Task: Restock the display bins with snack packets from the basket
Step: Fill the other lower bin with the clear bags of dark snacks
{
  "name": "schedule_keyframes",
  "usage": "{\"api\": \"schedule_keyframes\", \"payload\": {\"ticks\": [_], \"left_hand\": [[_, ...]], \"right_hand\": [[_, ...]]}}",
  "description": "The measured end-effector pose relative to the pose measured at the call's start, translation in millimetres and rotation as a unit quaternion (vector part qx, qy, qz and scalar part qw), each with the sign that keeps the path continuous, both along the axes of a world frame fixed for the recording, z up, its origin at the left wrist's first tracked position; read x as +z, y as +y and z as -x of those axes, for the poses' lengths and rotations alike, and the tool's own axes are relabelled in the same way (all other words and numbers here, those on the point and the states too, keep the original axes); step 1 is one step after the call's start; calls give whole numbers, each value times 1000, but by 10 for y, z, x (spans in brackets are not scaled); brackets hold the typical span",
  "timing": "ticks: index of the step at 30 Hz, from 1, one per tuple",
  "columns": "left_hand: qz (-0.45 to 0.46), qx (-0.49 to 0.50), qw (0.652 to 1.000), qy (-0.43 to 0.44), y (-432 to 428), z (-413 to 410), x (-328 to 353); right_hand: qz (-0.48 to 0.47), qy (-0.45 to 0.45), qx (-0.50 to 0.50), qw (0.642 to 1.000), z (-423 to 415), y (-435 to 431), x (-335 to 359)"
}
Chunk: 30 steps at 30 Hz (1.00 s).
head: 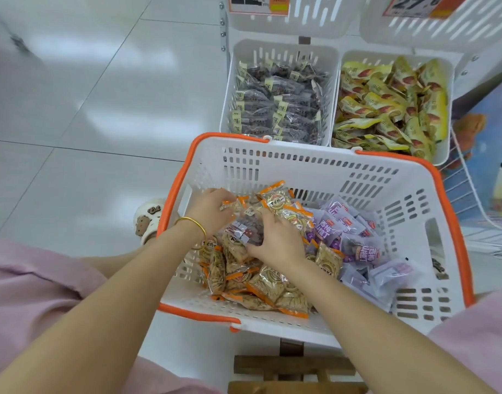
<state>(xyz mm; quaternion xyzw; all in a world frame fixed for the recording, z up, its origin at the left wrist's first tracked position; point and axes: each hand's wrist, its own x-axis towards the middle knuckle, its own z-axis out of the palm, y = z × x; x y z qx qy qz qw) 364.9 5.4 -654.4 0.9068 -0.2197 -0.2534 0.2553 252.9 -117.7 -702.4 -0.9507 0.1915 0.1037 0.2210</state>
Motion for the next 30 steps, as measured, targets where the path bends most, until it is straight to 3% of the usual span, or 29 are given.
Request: {"api": "schedule_keyframes", "payload": {"ticks": [4, 8, 11, 13, 16, 18, 23, 25, 30], "left_hand": [[-32, 7, 997, 69, -117, 66, 45], [-66, 13, 988, 141, -232, 158, 117], [45, 134, 926, 351, -323, 253, 201], [107, 148, 899, 398, -378, 264, 259], [160, 128, 894, 399, -436, 221, 370], [157, 79, 910, 377, -484, 175, 424], [193, -11, 920, 341, -677, -16, 555], [198, -36, 933, 298, -789, -118, 645], [241, -11, 952, 186, -1226, -473, 768]], "right_hand": [[-54, -29, -15, 998, 171, -110, 104], [-167, -98, -97, 976, 339, -160, 166], [-222, -148, -123, 956, 429, -186, 218], [-234, -161, -103, 953, 471, -227, 292], [-255, -193, -136, 938, 426, -368, 446], [-238, -193, -167, 937, 315, -532, 569], [-425, -54, -171, 887, 53, -1086, 910], [-421, -27, -130, 897, -31, -1276, 1012], [-381, -135, -143, 903, -273, -1609, 1254]]}}
